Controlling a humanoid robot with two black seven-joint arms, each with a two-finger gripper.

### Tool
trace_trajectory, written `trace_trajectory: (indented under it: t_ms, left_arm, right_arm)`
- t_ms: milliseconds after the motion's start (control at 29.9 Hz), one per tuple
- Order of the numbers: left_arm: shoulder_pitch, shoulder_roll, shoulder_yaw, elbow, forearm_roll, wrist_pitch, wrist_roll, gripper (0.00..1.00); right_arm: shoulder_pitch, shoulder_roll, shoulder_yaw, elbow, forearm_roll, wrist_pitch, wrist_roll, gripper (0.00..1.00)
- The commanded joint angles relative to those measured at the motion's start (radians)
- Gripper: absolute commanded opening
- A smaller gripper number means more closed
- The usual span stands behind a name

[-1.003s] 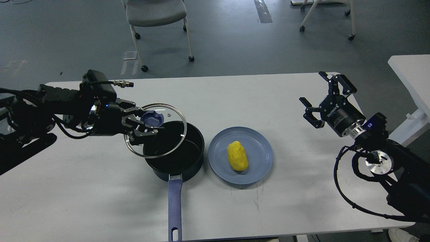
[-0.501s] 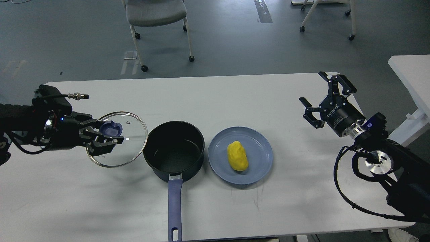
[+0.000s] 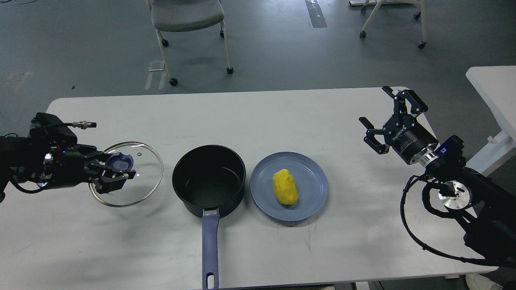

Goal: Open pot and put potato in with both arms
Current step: 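Lift the glass lid off the pot and move it beside the pot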

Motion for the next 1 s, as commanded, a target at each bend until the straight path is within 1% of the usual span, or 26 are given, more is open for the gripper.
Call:
trace_trajectory:
  t_ms: [0, 201, 301, 401, 602, 936, 969]
  left_arm:
    - [0.017, -0.005, 0.001, 0.025, 0.0, 0.001, 0.0, 0.57]
    - [0.04, -0.027, 0.003, 0.081, 0.0, 0.008, 0.0, 0.58]
    - [0.045, -0.027, 0.003, 0.087, -0.003, 0.008, 0.0, 0.58]
    - [0.062, -0.033, 0.001, 0.101, -0.005, 0.008, 0.0, 0.61]
    - [0.091, -0.065, 0.001, 0.139, -0.033, 0.028, 0.0, 0.62]
    - [0.106, -0.085, 0.003, 0.193, -0.059, 0.045, 0.0, 0.67]
    - [0.106, -0.088, 0.001, 0.193, -0.06, 0.047, 0.0, 0.68]
  right_arm:
    - [-0.001, 0.0, 0.001, 0.0, 0.0, 0.0, 0.0, 1.0]
    - [-0.003, 0.0, -0.001, 0.0, 0.0, 0.0, 0.0, 1.0]
    - [-0.003, 0.0, 0.001, 0.0, 0.0, 0.0, 0.0, 1.0]
    - [-0.003, 0.0, -0.001, 0.0, 0.0, 0.0, 0.0, 1.0]
    - [-0.004, -0.001, 0.001, 0.003, 0.002, 0.0, 0.0, 1.0]
    - [-0.004, 0.0, 0.001, 0.003, 0.0, 0.0, 0.0, 1.0]
    - [-0.004, -0.001, 0.001, 0.003, 0.0, 0.0, 0.0, 1.0]
